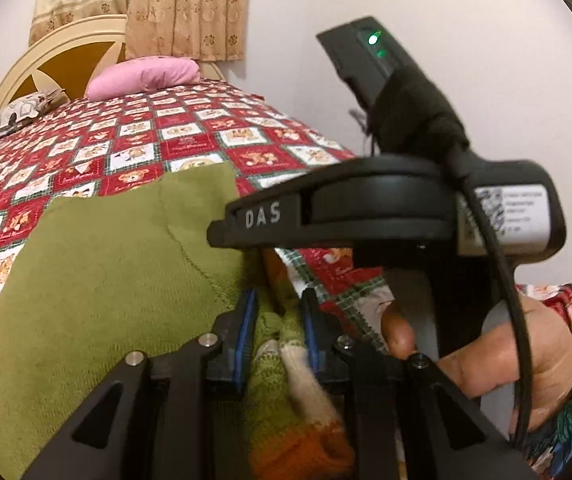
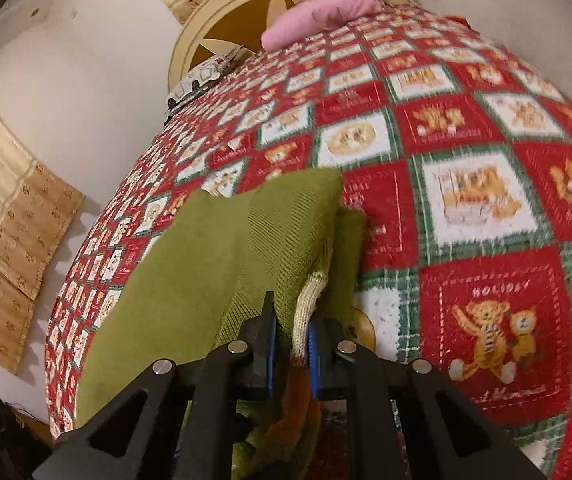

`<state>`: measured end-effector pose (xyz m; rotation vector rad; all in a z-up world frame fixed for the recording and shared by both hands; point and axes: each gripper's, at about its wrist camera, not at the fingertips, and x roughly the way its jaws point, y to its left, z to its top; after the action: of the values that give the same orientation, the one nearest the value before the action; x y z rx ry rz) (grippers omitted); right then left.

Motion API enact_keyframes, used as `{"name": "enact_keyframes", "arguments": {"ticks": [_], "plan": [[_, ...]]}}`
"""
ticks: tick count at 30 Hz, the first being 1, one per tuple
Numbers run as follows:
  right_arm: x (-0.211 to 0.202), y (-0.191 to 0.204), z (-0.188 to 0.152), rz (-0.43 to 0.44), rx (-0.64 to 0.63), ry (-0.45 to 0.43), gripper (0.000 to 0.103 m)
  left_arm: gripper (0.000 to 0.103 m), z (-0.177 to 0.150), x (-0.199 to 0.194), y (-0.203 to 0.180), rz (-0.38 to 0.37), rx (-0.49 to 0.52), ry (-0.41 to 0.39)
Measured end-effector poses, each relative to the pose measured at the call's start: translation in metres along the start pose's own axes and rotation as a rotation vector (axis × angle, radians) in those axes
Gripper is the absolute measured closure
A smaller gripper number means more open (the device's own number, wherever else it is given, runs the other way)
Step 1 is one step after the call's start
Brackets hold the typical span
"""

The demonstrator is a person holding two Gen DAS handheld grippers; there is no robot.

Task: Fold small clothes

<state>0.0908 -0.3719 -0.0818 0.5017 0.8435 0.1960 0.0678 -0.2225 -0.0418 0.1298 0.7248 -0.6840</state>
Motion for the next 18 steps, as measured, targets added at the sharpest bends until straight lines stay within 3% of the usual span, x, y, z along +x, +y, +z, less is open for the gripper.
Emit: {"name": "enact_keyframes", "arguments": {"ticks": [5, 6, 7, 9, 11, 15, 18], "plan": [[0.002, -0.015, -0.009, 0.054, 0.084, -0.012, 0.088, 0.074, -0.002, -0.014, 0.008, -0.064, -0.035, 0.013], [-0.002, -0.013, -0.011, 0.035, 0.076, -0.016, 0.082, 0.073, -0.004, -0.023, 0.011, -0.075, -0.032, 0.016], [-0.008, -0.01, -0.013, 0.007, 0.063, -0.025, 0.069, 0.071, -0.008, -0.03, 0.014, -0.08, -0.025, 0.02], [-0.033, -0.005, -0.018, -0.056, 0.05, -0.067, 0.059, 0.046, -0.017, -0.053, 0.027, -0.106, -0.029, 0.028], [-0.067, -0.004, -0.03, -0.075, 0.08, -0.151, 0.059, 0.03, -0.033, -0.086, 0.047, -0.133, -0.046, -0.012], [-0.126, 0.009, -0.063, -0.041, 0.094, -0.252, 0.059, 0.027, -0.064, -0.136, 0.088, -0.056, -0.073, -0.079], [-0.151, 0.036, -0.092, -0.038, 0.051, -0.271, 0.059, 0.027, -0.08, -0.145, 0.115, 0.009, -0.129, -0.063]]}}
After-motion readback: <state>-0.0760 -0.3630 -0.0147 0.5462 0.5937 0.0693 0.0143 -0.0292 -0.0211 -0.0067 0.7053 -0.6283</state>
